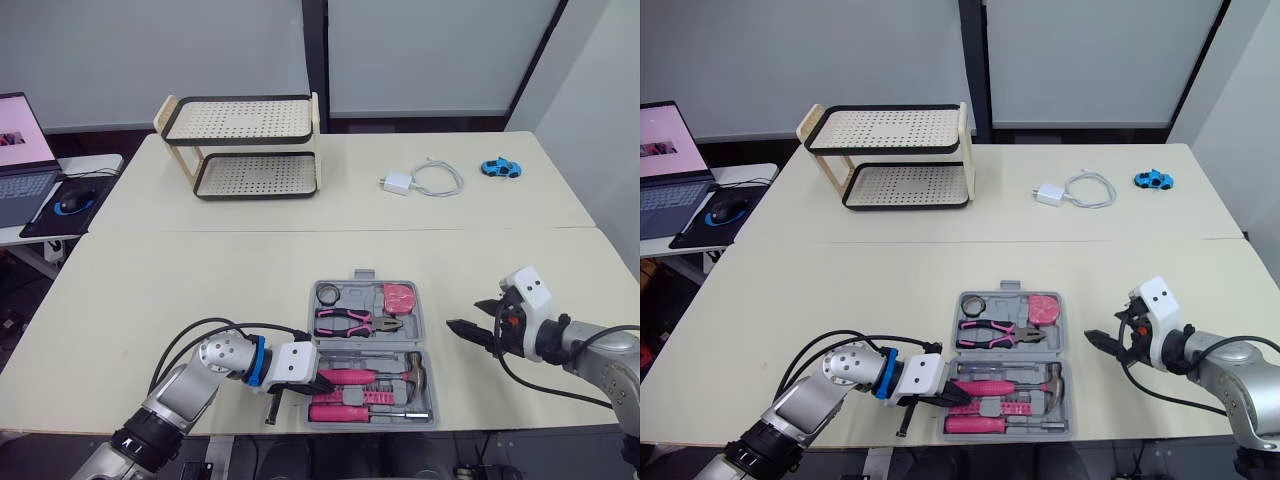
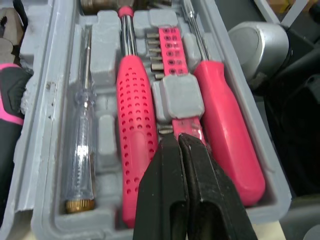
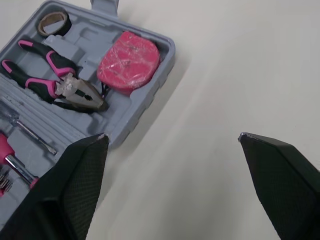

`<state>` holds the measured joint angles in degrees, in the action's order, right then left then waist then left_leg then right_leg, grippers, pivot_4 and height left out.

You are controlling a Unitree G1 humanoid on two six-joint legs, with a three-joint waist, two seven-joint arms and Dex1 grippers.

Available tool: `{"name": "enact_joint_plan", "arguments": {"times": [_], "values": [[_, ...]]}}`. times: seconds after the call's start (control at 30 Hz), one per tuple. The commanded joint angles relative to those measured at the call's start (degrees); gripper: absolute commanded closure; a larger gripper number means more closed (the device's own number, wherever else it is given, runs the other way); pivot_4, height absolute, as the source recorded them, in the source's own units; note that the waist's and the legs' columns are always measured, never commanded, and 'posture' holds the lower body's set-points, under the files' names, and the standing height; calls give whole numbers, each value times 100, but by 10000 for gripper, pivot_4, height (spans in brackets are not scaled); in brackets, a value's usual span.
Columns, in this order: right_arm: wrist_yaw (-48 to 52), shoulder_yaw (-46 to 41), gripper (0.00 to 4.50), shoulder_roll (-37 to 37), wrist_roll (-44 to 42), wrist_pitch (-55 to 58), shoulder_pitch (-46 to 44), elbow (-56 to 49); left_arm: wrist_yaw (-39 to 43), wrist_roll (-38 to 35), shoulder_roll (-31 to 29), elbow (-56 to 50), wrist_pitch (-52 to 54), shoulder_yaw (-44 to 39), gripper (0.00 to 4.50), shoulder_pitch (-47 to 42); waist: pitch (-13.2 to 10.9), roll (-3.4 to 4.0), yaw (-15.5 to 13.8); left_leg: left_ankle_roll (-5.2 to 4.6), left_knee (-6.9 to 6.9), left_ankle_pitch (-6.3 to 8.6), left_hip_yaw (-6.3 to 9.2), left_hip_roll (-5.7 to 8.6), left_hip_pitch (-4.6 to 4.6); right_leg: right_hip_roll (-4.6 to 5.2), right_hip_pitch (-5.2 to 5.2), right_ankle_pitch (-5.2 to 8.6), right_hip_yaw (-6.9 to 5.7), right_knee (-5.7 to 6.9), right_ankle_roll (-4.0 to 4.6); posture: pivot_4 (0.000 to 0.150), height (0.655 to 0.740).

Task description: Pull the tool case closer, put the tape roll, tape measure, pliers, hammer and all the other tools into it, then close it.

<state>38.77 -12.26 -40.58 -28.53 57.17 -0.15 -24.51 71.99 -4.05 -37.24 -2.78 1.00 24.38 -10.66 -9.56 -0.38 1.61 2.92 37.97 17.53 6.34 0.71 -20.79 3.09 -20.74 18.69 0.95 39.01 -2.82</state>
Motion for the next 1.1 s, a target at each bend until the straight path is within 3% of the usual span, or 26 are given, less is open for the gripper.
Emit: {"name": "enact_joint_plan", "arguments": {"times": [0.03, 0.83, 1.1], "values": [[1, -199, 384, -72, -178, -11, 63, -286, 24, -154, -12, -289, 133, -107, 45000, -78, 0, 0, 1, 0, 0, 0, 1, -2, 0, -2, 0, 0, -1, 0, 0, 1500, 7400], [-62, -114, 384, -169, -321, -11, 68, -277, 173, 419, -121, 130, -241, 324, 45000, -114, 0, 0, 4, 0, -1, 0, -1, -2, 0, -3, -1, 0, 1, 0, 0, 1500, 7400], [-300, 16, 384, 308, -716, 946, -917, 761, 208, 441, -192, 115, -231, 338, 45000, -121, 1, 1, 6, 0, 0, 0, -1, -2, 1, -3, 1, 0, 1, 0, 0, 1500, 7400]]}}
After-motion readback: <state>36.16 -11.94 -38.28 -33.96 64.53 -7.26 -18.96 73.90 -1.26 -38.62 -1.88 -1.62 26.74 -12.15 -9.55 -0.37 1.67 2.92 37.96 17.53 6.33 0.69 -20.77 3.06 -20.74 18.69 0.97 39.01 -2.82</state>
